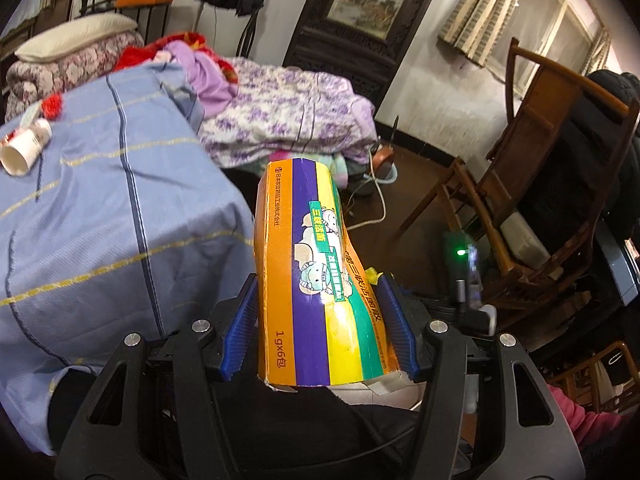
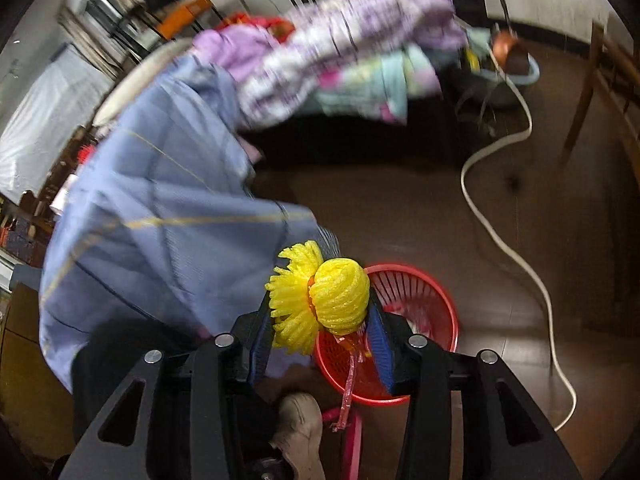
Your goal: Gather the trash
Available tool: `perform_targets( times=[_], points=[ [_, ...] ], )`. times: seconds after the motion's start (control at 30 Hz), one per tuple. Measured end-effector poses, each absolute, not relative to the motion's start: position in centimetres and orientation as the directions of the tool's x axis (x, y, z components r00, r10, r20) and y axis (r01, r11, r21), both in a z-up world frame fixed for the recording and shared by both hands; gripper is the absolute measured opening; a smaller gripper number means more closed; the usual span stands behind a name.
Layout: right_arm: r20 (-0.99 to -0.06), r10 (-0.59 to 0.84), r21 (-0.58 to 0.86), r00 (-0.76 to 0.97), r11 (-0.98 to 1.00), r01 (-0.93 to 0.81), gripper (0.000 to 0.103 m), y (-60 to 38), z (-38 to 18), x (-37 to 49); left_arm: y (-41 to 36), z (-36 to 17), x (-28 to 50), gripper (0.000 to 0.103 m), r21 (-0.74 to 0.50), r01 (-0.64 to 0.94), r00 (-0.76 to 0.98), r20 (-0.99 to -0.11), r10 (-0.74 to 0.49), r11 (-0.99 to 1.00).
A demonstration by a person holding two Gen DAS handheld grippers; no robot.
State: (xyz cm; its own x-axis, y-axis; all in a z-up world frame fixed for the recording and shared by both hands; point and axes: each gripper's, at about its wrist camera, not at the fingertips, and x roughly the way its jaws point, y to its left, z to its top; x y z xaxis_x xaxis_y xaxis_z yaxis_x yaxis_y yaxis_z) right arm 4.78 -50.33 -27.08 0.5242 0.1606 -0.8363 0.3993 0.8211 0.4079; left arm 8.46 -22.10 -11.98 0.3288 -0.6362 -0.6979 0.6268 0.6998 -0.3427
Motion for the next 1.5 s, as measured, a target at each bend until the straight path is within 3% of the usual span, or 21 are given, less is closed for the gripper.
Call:
perform_targets(
  times=[0.07, 0.3, 0.53, 0.8, 0.93, 1.03, 1.13, 1.33, 1.5],
  points=[
    [-0.854, 0.158, 0.406, 0.495, 0.798, 0.445, 0.064, -50.9, -29.0, 5.1, -22.3, -12.6, 8.9, 0.059, -0.347, 0.620, 0.316, -0.710, -0.629, 0.703],
    [-0.820, 0.188, 0.474, 0.541, 0.752, 0.458, 0.070, -52.2, -28.3, 4.5, -23.8, -13.5, 9.6, 0.059, -0.348, 0.625, 0.285, -0.731, -0.620, 0.698],
    [-0.724, 0.079, 0.467, 0.685, 0.787, 0.403, 0.079, -53.2, -21.1, 2.9, -27.6, -14.8, 9.4, 0.060, -0.304, 0.681, 0.236, -0.770, -0.593, 0.666],
    [-0.639, 0.005, 0.482, 0.770, 0.782, 0.395, 0.081, -56.3, -17.1, 0.2, -35.3, -19.1, 9.9, 0.061, -0.271, 0.759, 0.106, -0.847, -0.522, 0.593],
    [-0.632, 0.007, 0.504, 0.775, 0.764, 0.404, 0.081, -57.9, -17.3, -0.7, -39.4, -22.5, 9.5, 0.066, -0.231, 0.797, 0.055, -0.892, -0.448, 0.558],
    [-0.636, 0.015, 0.511, 0.772, 0.757, 0.406, 0.081, -58.6, -17.7, -1.0, -41.4, -25.7, 9.2, 0.076, -0.154, 0.813, 0.076, -0.928, -0.365, 0.561],
    [-0.636, 0.015, 0.512, 0.772, 0.757, 0.407, 0.081, -58.9, -17.9, -1.3, -41.0, -28.0, 9.7, 0.078, -0.153, 0.794, 0.056, -0.946, -0.321, 0.588],
    [-0.644, 0.019, 0.510, 0.764, 0.755, 0.411, 0.081, -58.2, -18.3, -1.0, -38.7, -28.1, 11.7, 0.081, -0.263, 0.710, 0.011, -0.924, -0.383, 0.654],
    [-0.666, 0.006, 0.480, 0.746, 0.769, 0.422, 0.084, -57.1, -17.7, -0.5, -38.6, -27.0, 10.8, 0.081, -0.208, 0.727, 0.082, -0.920, -0.383, 0.654]
  ],
)
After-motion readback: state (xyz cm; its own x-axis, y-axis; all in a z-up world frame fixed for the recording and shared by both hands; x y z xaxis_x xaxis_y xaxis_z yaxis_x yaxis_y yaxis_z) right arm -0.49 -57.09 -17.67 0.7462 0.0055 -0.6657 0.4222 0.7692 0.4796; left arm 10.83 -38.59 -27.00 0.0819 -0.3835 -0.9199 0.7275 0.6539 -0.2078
